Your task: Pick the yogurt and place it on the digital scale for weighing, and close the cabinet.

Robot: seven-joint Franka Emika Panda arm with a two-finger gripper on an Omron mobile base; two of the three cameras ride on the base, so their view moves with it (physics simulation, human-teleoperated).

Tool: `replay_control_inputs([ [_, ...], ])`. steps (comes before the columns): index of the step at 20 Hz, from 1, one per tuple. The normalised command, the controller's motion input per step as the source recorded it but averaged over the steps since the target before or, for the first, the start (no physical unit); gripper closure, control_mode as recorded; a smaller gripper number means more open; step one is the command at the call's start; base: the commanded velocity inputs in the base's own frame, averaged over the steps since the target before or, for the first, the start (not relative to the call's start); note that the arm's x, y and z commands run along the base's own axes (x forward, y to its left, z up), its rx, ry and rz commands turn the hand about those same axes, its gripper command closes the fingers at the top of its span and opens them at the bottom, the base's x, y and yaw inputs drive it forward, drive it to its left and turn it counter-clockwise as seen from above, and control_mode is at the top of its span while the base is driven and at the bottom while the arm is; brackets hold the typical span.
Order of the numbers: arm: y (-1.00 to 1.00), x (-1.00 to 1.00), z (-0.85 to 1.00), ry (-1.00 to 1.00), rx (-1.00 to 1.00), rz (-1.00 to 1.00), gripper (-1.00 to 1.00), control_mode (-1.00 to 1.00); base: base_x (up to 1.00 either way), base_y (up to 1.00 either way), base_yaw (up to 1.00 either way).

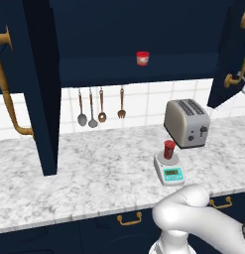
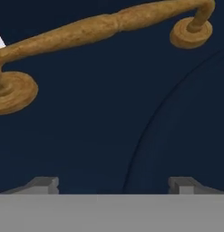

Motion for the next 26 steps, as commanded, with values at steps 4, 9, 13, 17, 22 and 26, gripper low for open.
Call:
replay_control_inputs([
  [4, 0.59, 1.0, -0.12, 0.01, -0.12, -0.2, -1.0, -1.0, 0.0, 0.0, 0.0],
  [9, 0.18, 1.0, -0.19, 0.09, -0.01, 0.0, -1.0, -1.0, 0.0, 0.0, 0.0],
  [13, 0.1, 1.0, -0.18, 0.02, -0.02, 0.0, -1.0, -1.0, 0.0, 0.0, 0.0],
  [17, 0.01, 1.0, -0.26, 0.0, 0.0, -0.01, -1.0, -1.0, 0.0, 0.0, 0.0],
  [22, 0.0, 0.84, -0.19, -0.02, -0.01, -0.09, -1.0, -1.0, 0.0, 0.0, 0.0],
  [26, 0.0, 0.69, -0.17, -0.03, -0.05, -0.2, -1.0, -1.0, 0.0, 0.0, 0.0],
])
